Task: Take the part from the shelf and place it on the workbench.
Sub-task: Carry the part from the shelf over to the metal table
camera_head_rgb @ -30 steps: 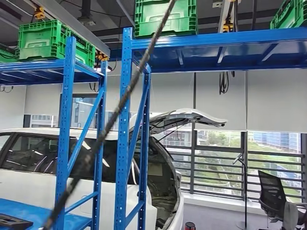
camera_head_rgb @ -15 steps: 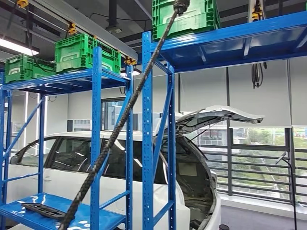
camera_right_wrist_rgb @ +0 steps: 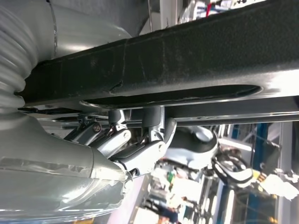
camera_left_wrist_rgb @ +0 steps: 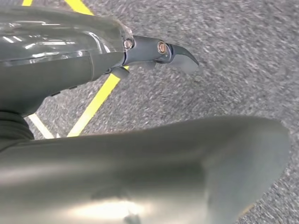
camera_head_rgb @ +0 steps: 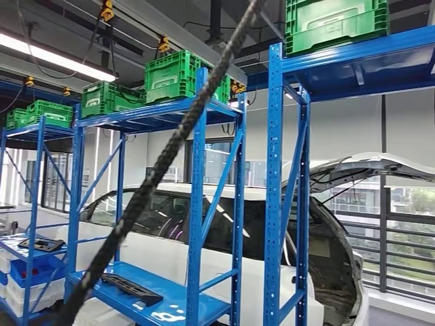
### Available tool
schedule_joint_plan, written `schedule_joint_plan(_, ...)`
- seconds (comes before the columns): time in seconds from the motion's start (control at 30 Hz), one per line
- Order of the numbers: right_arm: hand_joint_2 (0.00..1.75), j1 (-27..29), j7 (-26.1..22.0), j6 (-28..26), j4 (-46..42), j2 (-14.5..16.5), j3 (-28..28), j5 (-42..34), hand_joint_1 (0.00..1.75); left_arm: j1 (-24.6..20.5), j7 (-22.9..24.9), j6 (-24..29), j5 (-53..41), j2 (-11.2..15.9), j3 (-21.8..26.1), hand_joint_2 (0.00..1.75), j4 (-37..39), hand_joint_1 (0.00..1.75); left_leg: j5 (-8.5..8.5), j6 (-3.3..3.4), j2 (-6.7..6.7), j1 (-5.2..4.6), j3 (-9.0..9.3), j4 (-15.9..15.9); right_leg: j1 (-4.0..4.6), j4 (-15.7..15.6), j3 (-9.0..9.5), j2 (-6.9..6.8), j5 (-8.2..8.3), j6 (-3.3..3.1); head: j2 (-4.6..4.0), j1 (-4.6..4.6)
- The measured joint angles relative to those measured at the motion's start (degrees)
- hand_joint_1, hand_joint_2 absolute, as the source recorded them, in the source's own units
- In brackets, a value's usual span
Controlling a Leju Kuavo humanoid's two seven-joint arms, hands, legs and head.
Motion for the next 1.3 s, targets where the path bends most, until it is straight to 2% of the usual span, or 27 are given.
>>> schedule_joint_plan(0.03,1.75,0.28,-0.10,0.00,-0.05,-0.07,-0.02,0.06,1.75,0.11,0.14,0.04,-0.09,0.02,0.01,1.75,0.00,0.00,0.06,0.05,-0.72,-0.12,0.00,0.00,0.04,-0.91,0.46,0.24,1.09,-0.23,0.00,0.00)
schedule_joint_plan(0.07,1.75,0.45,-0.23,0.00,-0.16,-0.10,-0.06,0.10,1.75,0.19,0.24,0.06,-0.19,0.04,0.01,1.75,0.00,0.00,0.13,0.06,-1.48,-0.21,0.00,0.00,0.08,-3.91,1.87,0.82,3.06,-0.59,0.00,0.00)
schedule_joint_plan(0.13,1.75,0.61,-0.54,-0.02,-0.57,-0.13,-0.22,0.21,1.75,0.19,0.53,0.07,-0.34,0.04,0.02,1.75,0.00,0.00,0.34,-0.07,-2.90,-0.23,-0.11,0.01,0.16,-11.72,5.41,3.87,6.81,-1.53,0.00,0.00)
schedule_joint_plan(0.2,1.75,0.81,-0.89,-0.04,-0.97,-0.22,-0.45,0.38,1.75,0.14,1.05,0.15,-0.58,0.10,0.03,1.75,-0.01,0.00,0.66,-0.52,-4.22,0.15,-0.50,0.00,0.33,-15.59,7.11,6.06,8.11,-2.06,0.01,0.01)
schedule_joint_plan(0.27,1.75,1.02,-1.14,-0.04,-1.44,-0.27,-0.69,0.59,1.75,0.39,1.60,0.31,-0.85,0.31,0.08,1.75,-0.03,0.00,1.04,-1.21,-5.47,0.45,-0.97,-0.12,0.39,-16.26,7.29,5.10,8.27,-2.15,0.01,0.01)
schedule_joint_plan(0.3,1.75,1.09,-1.21,-0.03,-1.70,-0.25,-0.78,0.68,1.75,0.61,1.75,0.38,-0.91,0.45,0.13,1.75,-0.04,0.00,0.92,-1.47,-5.06,0.38,-1.25,0.00,0.28,-16.71,7.37,4.27,8.48,-2.26,0.00,0.01)
schedule_joint_plan(0.37,1.75,1.30,-1.35,-0.02,-2.22,-0.18,-0.99,0.74,1.75,0.78,1.95,0.60,-0.93,0.97,0.19,1.75,-0.09,0.00,-1.23,-1.85,-2.40,0.16,-2.70,2.70,-0.02,-17.60,7.50,2.52,8.99,-2.51,0.00,0.02)
schedule_joint_plan(0.4,1.75,1.52,-1.39,-0.02,-2.33,-0.16,-1.11,0.79,1.75,0.71,2.01,0.67,-0.93,1.25,0.22,1.75,-0.12,0.00,-3.14,-2.05,-0.72,0.14,-4.07,5.75,-0.01,-17.75,7.51,1.61,9.10,-2.59,0.00,0.03)
schedule_joint_plan(0.43,1.75,1.82,-1.44,-0.02,-2.41,-0.15,-1.22,0.85,1.75,0.57,2.03,0.73,-0.93,1.55,0.26,1.75,-0.16,0.00,-5.10,-2.33,0.22,0.22,-5.64,9.49,-0.01,-17.79,7.45,0.66,9.12,-2.63,0.00,0.03)
schedule_joint_plan(0.47,1.75,2.17,-1.51,0.01,-2.44,-0.15,-1.31,0.92,1.75,0.47,2.01,0.72,-1.00,1.74,0.32,1.75,-0.19,0.00,-6.43,-2.65,0.65,0.37,-6.94,12.82,-0.01,-17.78,7.40,-0.31,9.11,-2.63,0.00,0.03)
schedule_joint_plan(0.5,1.75,2.46,-1.59,0.04,-2.49,-0.15,-1.34,0.98,1.75,0.49,1.92,0.70,-1.09,1.92,0.38,1.75,-0.21,0.00,-6.85,-2.98,0.92,0.53,-7.51,14.70,-0.04,-17.76,7.36,-1.20,9.08,-2.58,0.00,0.04)
schedule_joint_plan(0.53,1.75,2.67,-1.68,0.08,-2.58,-0.15,-1.36,1.01,1.75,0.60,1.72,0.65,-1.24,2.10,0.42,1.75,-0.24,0.00,-6.26,-3.28,1.19,0.72,-7.05,14.48,-0.08,-17.70,7.33,-1.97,9.02,-2.48,0.00,0.03)
schedule_joint_plan(0.57,1.75,2.79,-1.75,0.11,-2.74,-0.14,-1.38,1.02,1.75,0.72,1.49,0.57,-1.41,2.33,0.45,1.75,-0.28,0.00,-4.74,-3.57,1.63,0.93,-5.46,11.98,-0.17,-17.57,7.34,-2.68,8.89,-2.29,0.00,0.03)
schedule_joint_plan(0.63,1.75,2.83,-1.86,0.14,-3.21,-0.04,-1.44,1.03,1.75,0.76,0.97,0.32,-1.66,2.76,0.46,1.75,-0.43,0.00,-1.64,-4.00,4.21,0.92,-1.20,4.38,-0.12,-16.94,7.27,-3.87,8.41,-1.57,0.00,0.04)
schedule_joint_plan(0.7,1.75,2.85,-1.92,0.17,-3.63,0.10,-1.49,1.03,1.75,0.54,0.56,0.09,-1.76,3.15,0.47,1.75,-0.61,0.00,-0.72,-3.34,6.25,0.58,0.71,0.38,0.21,-16.27,7.13,-4.92,7.96,-0.83,0.00,0.04)
schedule_joint_plan(0.73,1.75,2.87,-1.93,0.22,-3.75,0.16,-1.50,1.03,1.75,0.52,0.41,0.01,-1.83,3.29,0.48,1.75,-0.66,0.00,-0.93,-2.81,6.26,0.33,0.60,0.26,0.34,-16.11,7.12,-5.47,7.85,-0.63,0.00,0.03)
schedule_joint_plan(0.8,1.75,2.88,-1.93,0.29,-3.92,0.29,-1.54,1.03,1.75,0.79,0.21,-0.08,-1.90,3.49,0.50,1.75,-0.71,0.00,-0.78,-1.80,4.97,0.35,0.33,0.28,0.17,-15.89,7.25,-6.03,7.45,-0.25,0.00,0.03)
schedule_joint_plan(0.87,1.75,2.89,-1.97,0.34,-4.22,0.43,-1.68,1.01,1.75,0.88,0.13,-0.09,-1.94,3.77,0.52,1.75,-0.84,0.00,-0.47,-1.02,3.77,0.45,0.18,0.19,-0.19,-13.28,6.32,-3.77,5.29,0.16,0.00,0.03)
schedule_joint_plan(0.93,1.75,3.03,-2.01,0.39,-4.45,0.45,-1.87,0.98,1.75,0.66,0.07,-0.04,-1.93,4.07,0.54,1.75,-1.00,0.00,-0.23,-0.50,2.46,0.44,0.00,0.18,-0.36,-6.39,3.41,-0.84,1.52,0.32,0.00,0.02)
schedule_joint_plan(0.97,1.75,3.21,-2.02,0.42,-4.47,0.40,-1.93,0.98,1.75,0.59,0.05,-0.05,-1.93,4.13,0.55,1.75,-1.04,0.00,-0.16,-0.36,1.72,0.35,-0.04,0.19,-0.37,-2.58,1.73,-0.26,0.05,0.28,0.00,0.02)
schedule_joint_plan(1.0,1.75,3.41,-2.02,0.45,-4.47,0.35,-1.95,0.98,1.75,0.58,0.04,-0.09,-1.92,4.16,0.56,1.75,-1.05,0.00,-0.10,-0.26,0.95,0.22,-0.06,0.19,-0.36,-0.01,0.55,0.01,-0.57,0.20,0.00,0.02)
schedule_joint_plan(1.03,1.75,3.58,-2.02,0.48,-4.48,0.30,-1.96,0.98,1.75,0.64,0.03,-0.12,-1.92,4.17,0.58,1.75,-1.05,0.00,-0.05,-0.20,0.18,0.09,-0.06,0.20,-0.33,0.65,0.19,0.16,-0.15,0.06,0.00,0.02)
schedule_joint_plan(1.07,1.75,3.67,-2.02,0.52,-4.51,0.27,-1.97,0.98,1.75,0.71,0.03,-0.15,-1.92,4.17,0.61,1.75,-1.05,0.00,0.00,-0.14,-0.58,-0.05,-0.04,0.21,-0.29,-0.98,0.85,0.39,1.28,-0.18,0.00,0.02)
schedule_joint_plan(1.1,1.75,3.67,-2.05,0.56,-4.60,0.26,-2.01,0.97,1.75,0.76,0.03,-0.16,-1.92,4.17,0.64,1.75,-1.05,0.00,0.06,-0.11,-1.34,-0.17,-0.01,0.22,-0.24,-4.43,2.37,0.96,3.42,-0.54,0.00,0.02)
schedule_joint_plan(1.17,1.75,3.58,-2.21,0.67,-4.87,0.27,-2.20,0.93,1.75,0.73,0.02,-0.20,-1.93,4.15,0.69,1.75,-1.05,0.00,0.23,-0.20,-2.76,-0.28,-0.08,0.24,-0.22,-11.92,5.67,3.53,6.92,-1.41,0.00,0.03)
schedule_joint_plan(1.23,1.75,3.54,-2.39,0.82,-5.08,0.26,-2.48,0.89,1.75,0.66,-0.02,-0.29,-1.98,4.14,0.73,1.75,-1.05,0.00,0.58,-0.67,-3.93,-0.07,-0.51,0.21,-0.14,-15.21,6.99,5.06,7.87,-1.75,0.00,0.03)
schedule_joint_plan(1.3,1.75,3.51,-2.47,1.06,-5.19,0.29,-2.75,0.80,1.75,0.78,-0.23,-0.45,-2.15,4.15,0.79,1.75,-1.05,0.00,0.98,-1.38,-4.92,0.20,-0.90,-0.01,-0.15,-15.89,7.11,4.07,8.14,-1.79,0.00,0.03)
